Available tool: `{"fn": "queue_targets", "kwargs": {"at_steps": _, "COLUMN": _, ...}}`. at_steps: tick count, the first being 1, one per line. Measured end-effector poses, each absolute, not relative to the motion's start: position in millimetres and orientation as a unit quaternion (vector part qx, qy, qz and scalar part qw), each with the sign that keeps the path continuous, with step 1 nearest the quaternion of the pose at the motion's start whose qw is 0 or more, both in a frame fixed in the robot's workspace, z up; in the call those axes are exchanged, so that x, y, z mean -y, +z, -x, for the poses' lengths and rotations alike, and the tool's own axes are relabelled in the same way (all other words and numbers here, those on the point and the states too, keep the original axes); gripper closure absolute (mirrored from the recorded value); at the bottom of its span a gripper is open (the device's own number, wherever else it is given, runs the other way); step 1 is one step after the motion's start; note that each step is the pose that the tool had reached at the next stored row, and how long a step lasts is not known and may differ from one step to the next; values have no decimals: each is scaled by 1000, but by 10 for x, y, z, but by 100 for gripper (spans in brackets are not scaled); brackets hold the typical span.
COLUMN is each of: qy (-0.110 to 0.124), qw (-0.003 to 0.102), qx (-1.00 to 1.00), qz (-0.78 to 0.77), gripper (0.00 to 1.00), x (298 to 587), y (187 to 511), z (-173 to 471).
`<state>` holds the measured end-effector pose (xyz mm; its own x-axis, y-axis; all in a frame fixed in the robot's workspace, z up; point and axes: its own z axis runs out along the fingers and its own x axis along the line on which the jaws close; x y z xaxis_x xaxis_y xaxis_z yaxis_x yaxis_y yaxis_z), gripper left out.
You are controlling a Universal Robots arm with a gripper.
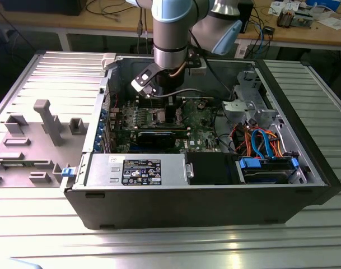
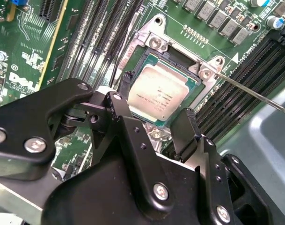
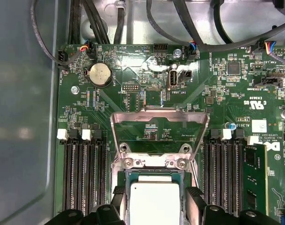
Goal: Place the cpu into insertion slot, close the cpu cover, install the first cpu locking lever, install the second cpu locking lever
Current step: 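Place the cpu into insertion slot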
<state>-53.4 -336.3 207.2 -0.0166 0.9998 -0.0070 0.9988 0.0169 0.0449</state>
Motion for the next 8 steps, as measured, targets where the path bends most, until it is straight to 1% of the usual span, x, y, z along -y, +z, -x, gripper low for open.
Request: {"fn": "queue_targets", "kwargs": {"at_steps": 8, "qy": 13, "qw": 17, "qx": -713, "qz": -701, "gripper": 38, "x": 3363, "y": 2190, "z": 531}}
